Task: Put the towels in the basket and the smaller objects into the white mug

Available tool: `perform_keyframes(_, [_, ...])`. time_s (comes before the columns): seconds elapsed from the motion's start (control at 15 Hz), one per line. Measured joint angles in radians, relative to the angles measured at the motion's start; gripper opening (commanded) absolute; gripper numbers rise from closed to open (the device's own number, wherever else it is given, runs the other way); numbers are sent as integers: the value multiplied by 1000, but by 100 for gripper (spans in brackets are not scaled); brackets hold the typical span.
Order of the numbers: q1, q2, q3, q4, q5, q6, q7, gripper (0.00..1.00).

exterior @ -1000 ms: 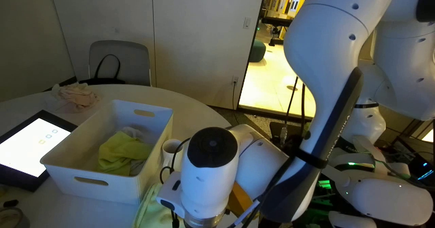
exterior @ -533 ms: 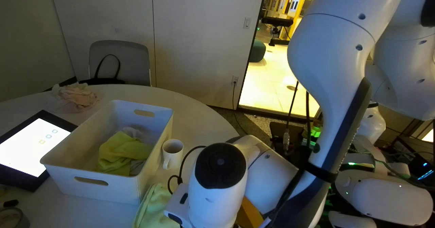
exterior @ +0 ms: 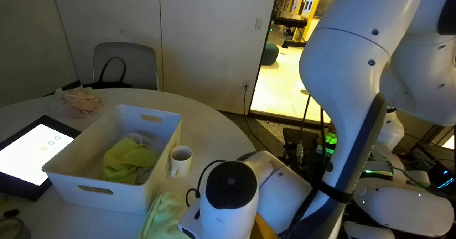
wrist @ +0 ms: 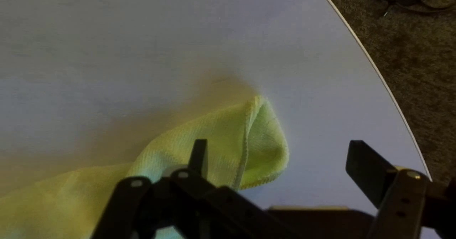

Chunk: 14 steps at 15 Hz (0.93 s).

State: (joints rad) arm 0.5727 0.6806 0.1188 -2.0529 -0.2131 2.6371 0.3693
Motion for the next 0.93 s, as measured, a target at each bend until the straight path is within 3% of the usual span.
perform_keyframes(0.93, [-35,74,-49,1,63,150,6,100])
